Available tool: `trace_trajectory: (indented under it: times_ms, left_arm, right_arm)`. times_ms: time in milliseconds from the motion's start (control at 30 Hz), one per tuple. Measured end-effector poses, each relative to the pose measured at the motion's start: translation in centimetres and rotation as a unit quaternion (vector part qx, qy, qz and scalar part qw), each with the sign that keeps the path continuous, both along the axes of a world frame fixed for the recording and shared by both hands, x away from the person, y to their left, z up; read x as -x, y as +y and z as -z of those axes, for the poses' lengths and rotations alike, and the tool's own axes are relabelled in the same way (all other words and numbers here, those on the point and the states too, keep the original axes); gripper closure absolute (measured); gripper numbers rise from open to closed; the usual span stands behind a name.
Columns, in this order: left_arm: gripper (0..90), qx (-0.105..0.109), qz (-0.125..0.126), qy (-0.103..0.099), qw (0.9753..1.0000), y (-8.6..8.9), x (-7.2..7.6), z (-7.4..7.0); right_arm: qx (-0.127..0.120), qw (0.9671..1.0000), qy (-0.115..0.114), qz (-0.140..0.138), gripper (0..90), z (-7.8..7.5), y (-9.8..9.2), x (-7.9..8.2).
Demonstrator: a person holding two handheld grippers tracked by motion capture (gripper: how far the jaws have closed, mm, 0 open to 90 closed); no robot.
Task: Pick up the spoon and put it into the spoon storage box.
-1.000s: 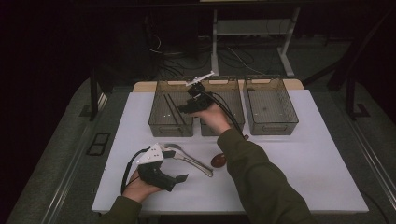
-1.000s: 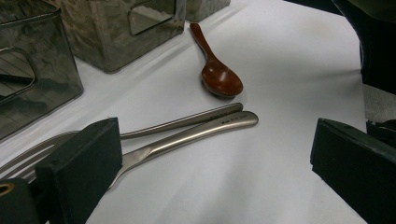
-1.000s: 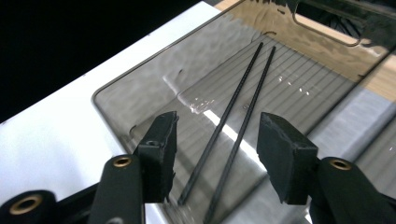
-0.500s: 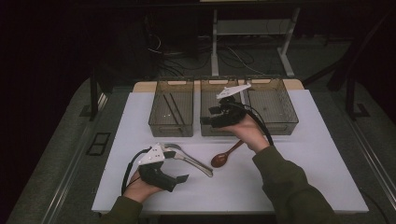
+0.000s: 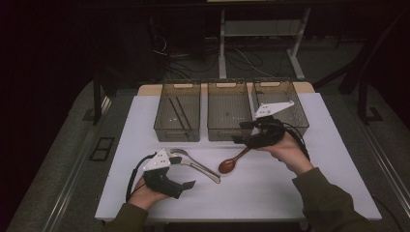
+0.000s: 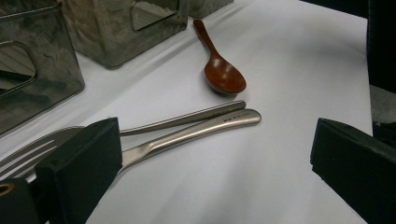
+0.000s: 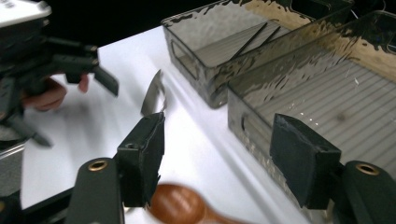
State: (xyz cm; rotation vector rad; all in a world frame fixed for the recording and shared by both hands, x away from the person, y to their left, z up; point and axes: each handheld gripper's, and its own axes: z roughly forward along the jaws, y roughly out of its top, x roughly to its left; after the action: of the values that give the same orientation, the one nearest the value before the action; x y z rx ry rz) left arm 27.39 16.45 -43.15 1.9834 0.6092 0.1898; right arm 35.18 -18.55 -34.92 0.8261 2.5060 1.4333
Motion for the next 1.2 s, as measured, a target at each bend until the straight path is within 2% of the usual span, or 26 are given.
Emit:
trace_trajectory:
  times_ms: [167,300,433,700,933,1000,1033,1133,1200]
  left_arm:
    - [1.1,0.003,-0.004,0.0,1.0,0.1,0.0,-0.1]
    - [1.2,0.004,-0.007,0.002,1.0,0.1,0.0,0.0]
    - [1.2,0.004,-0.011,0.001,0.9999,0.1,0.0,-0.1]
    - [2.1,0.008,-0.024,0.001,0.9997,0.2,0.1,-0.3]
    - [2.7,-0.001,-0.033,-0.001,0.9994,0.1,0.1,-0.5]
    - [3.3,0.004,-0.04,-0.001,0.9992,0.0,0.0,-0.6]
    - [3.6,0.0,-0.042,0.0,0.9991,0.0,0.0,-0.7]
    - [5.2,-0.004,-0.048,-0.001,0.9988,-0.3,-0.2,-1.0]
    - [6.4,-0.006,-0.052,-0.002,0.9986,-0.5,-0.4,-1.2]
  right_arm:
    - [-0.016,0.9999,-0.003,0.001,30.2,1.2,-2.7,1.6]
    - [-0.018,0.9997,0.004,0.015,25.9,2.8,-4.7,3.0]
    - [-0.022,0.9996,0.006,0.015,23.9,4.1,-6.3,4.3]
    - [-0.038,0.9978,-0.003,0.055,19.5,6.6,-9.1,7.0]
    - [-0.025,0.9966,-0.006,0.078,17.6,8.4,-10.7,8.4]
    - [-0.015,0.9966,-0.012,0.08,17.4,8.9,-11.2,8.9]
    - [-0.008,0.9964,-0.016,0.083,16.9,9.1,-11.4,9.2]
    - [-0.001,0.9953,-0.021,0.095,16.3,9.3,-12.1,9.8]
    - [-0.005,0.9949,-0.021,0.099,16.3,9.3,-12.4,10.1]
